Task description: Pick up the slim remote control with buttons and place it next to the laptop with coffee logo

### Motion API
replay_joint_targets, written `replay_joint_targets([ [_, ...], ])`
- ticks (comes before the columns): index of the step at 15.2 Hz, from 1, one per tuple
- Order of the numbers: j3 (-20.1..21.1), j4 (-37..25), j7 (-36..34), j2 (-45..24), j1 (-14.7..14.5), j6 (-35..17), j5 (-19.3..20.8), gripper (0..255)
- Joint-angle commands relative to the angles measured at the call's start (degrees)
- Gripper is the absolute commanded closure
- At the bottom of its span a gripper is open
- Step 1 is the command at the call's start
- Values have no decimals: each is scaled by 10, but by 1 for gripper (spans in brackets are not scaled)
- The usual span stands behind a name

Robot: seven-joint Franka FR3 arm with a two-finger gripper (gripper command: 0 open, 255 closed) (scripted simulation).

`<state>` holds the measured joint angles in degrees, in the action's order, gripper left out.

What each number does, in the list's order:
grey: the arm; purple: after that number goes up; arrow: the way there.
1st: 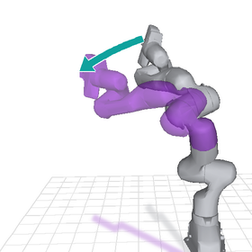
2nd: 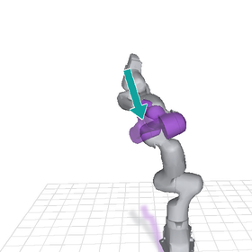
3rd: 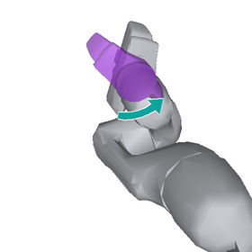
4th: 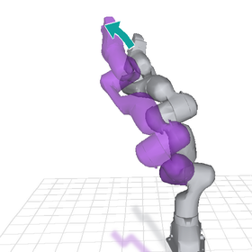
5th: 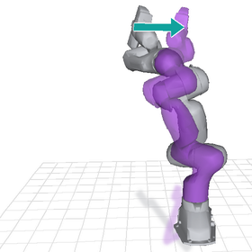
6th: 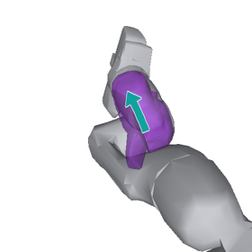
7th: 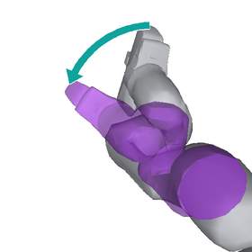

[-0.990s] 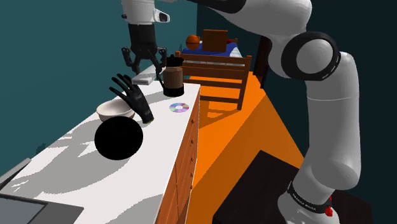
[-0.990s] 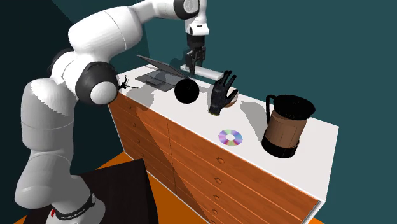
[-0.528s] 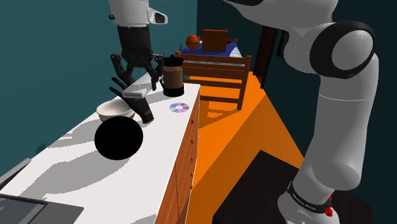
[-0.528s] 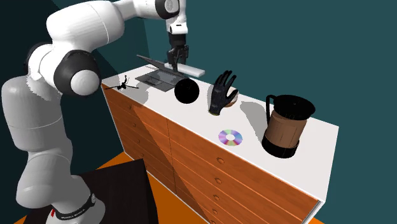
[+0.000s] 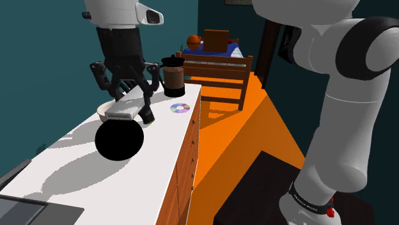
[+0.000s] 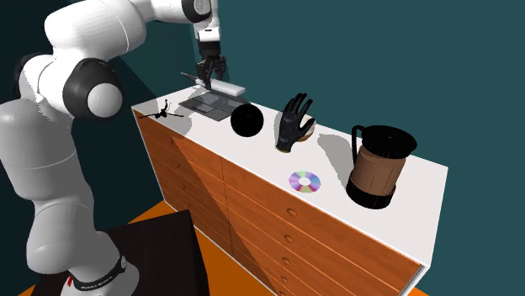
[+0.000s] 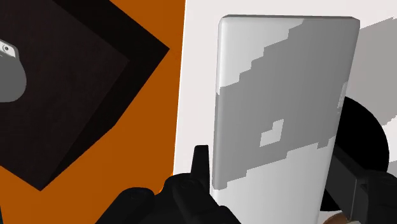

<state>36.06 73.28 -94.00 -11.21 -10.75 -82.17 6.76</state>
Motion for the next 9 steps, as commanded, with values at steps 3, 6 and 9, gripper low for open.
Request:
replay_joint_targets([
  [3, 19, 5, -53, 2, -33, -1, 2, 255],
  [6, 34, -3, -95, -6, -62, 1, 9, 255],
  [9, 48, -19, -140, -23, -97, 7, 22, 255],
])
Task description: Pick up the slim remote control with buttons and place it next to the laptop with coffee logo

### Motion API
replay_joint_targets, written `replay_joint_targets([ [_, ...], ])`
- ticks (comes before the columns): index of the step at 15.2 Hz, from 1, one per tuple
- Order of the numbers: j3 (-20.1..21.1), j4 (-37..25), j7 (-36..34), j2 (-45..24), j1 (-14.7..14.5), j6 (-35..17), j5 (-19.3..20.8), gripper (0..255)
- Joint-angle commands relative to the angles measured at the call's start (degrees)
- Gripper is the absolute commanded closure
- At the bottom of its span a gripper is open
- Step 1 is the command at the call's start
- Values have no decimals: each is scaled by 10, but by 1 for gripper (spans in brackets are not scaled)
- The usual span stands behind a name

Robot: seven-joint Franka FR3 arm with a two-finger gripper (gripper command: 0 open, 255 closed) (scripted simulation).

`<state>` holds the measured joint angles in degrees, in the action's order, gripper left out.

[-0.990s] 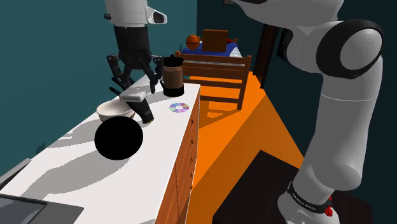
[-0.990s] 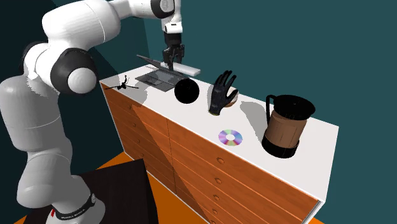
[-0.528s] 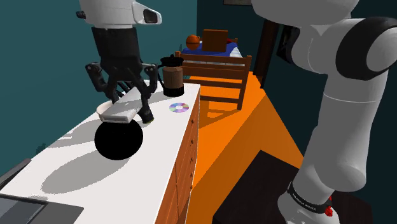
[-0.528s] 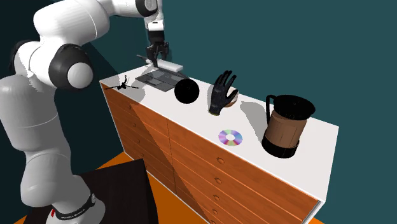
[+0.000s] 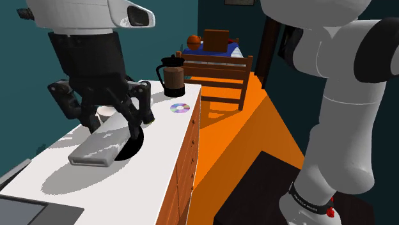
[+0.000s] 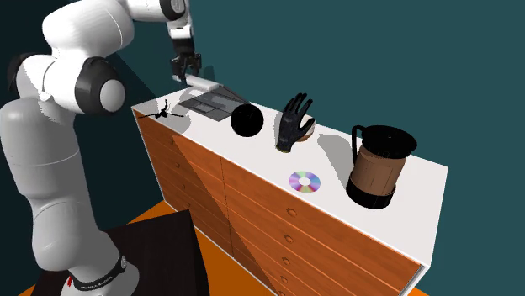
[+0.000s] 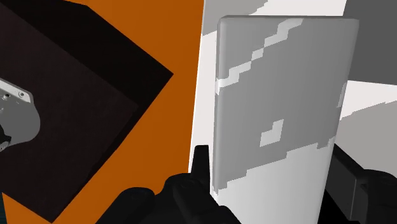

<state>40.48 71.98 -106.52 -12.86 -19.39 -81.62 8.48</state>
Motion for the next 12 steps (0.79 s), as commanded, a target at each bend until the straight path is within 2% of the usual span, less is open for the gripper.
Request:
replay_joint_targets([
  [1, 9, -14, -30, -13, -24, 5, 10, 255],
  [7, 29, -85, -120, -74, -117, 31, 55, 255],
  [9, 31, -121, -149, -101, -157, 45, 75, 255],
  [10, 31, -156, -170, -125, -192, 59, 93, 255],
  [12, 33, -118, -169, -112, -176, 34, 82, 255],
])
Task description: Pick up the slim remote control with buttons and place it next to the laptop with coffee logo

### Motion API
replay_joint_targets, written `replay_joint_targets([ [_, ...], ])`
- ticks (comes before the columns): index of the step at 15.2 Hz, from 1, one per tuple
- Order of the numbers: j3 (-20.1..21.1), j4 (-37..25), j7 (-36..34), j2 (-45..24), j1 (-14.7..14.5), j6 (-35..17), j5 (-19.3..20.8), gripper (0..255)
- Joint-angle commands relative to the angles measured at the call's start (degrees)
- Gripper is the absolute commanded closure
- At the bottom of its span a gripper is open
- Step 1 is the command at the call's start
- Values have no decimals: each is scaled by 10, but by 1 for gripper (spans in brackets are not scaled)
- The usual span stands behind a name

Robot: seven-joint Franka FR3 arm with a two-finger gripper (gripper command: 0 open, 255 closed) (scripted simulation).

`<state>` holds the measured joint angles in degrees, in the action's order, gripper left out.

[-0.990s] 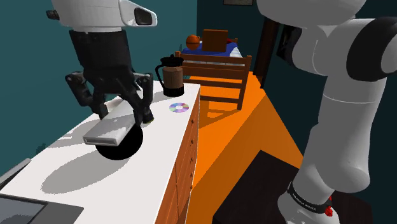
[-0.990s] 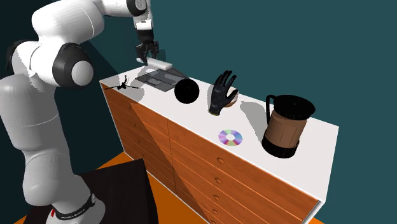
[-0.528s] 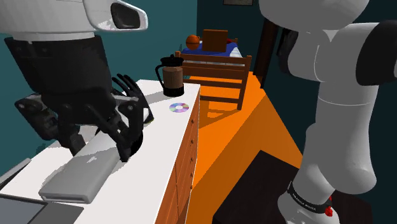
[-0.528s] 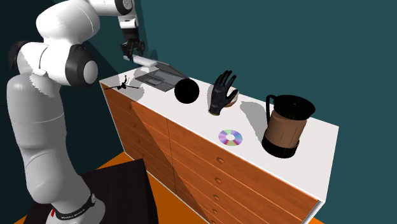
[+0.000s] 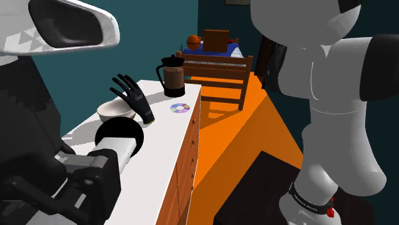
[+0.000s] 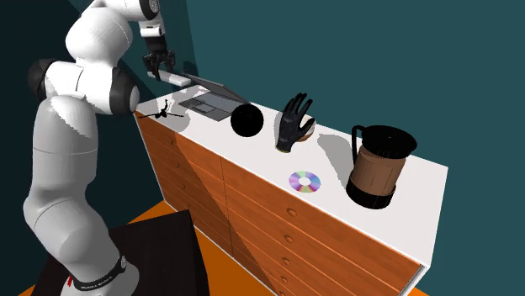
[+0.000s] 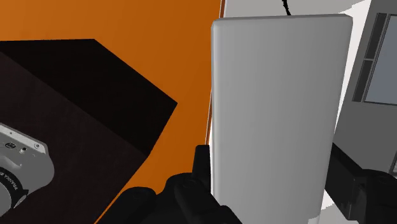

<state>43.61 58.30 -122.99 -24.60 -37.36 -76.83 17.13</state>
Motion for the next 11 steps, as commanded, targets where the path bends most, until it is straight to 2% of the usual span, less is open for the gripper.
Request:
replay_joint_targets([
  [1, 3, 36, -4, 12, 11, -25, -9, 255],
  [11, 7, 173, 0, 52, 57, -126, -37, 255],
])
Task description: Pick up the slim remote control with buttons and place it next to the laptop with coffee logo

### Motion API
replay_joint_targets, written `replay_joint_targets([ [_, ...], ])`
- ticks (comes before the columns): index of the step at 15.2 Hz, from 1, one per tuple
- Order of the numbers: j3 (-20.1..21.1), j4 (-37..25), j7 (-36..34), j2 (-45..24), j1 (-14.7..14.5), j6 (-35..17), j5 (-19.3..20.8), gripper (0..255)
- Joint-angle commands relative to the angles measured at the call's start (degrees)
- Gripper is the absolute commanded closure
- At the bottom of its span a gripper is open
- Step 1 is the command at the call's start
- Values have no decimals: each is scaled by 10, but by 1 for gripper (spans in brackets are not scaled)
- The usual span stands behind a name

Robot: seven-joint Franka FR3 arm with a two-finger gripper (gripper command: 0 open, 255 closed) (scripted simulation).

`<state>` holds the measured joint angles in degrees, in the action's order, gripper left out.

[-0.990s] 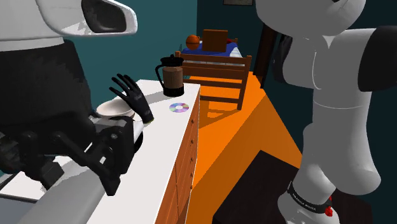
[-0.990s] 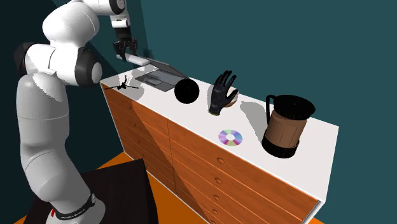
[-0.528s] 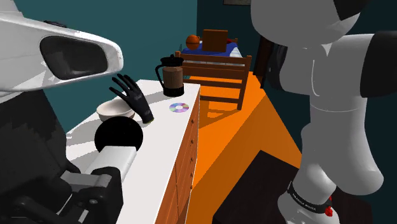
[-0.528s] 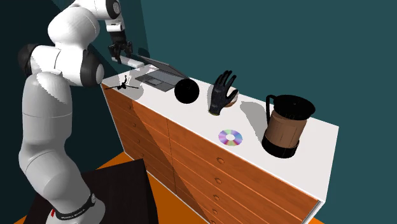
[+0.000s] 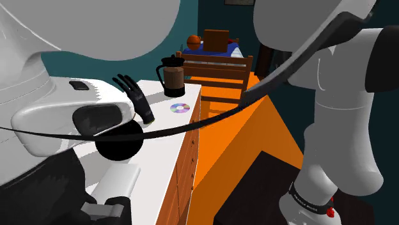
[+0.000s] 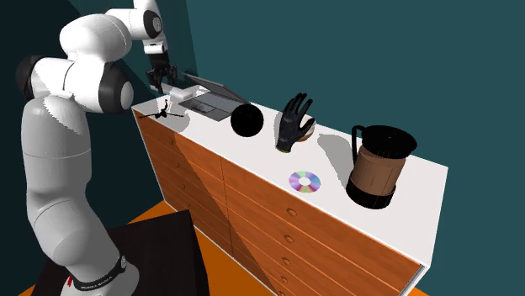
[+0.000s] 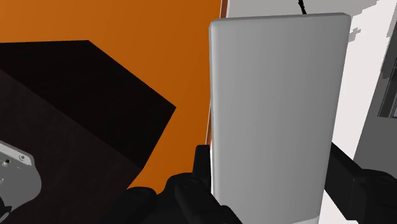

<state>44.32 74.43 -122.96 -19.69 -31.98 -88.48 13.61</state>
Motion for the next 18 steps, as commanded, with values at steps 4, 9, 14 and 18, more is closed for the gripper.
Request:
replay_joint_targets([
  [4, 0, 54, 1, 11, 14, -45, -7, 255],
  [9, 0, 101, 1, 18, 23, -86, -11, 255],
  [14, -2, 142, -1, 19, 29, -125, -11, 255],
  [18, -3, 171, -3, 17, 31, -155, -8, 255],
])
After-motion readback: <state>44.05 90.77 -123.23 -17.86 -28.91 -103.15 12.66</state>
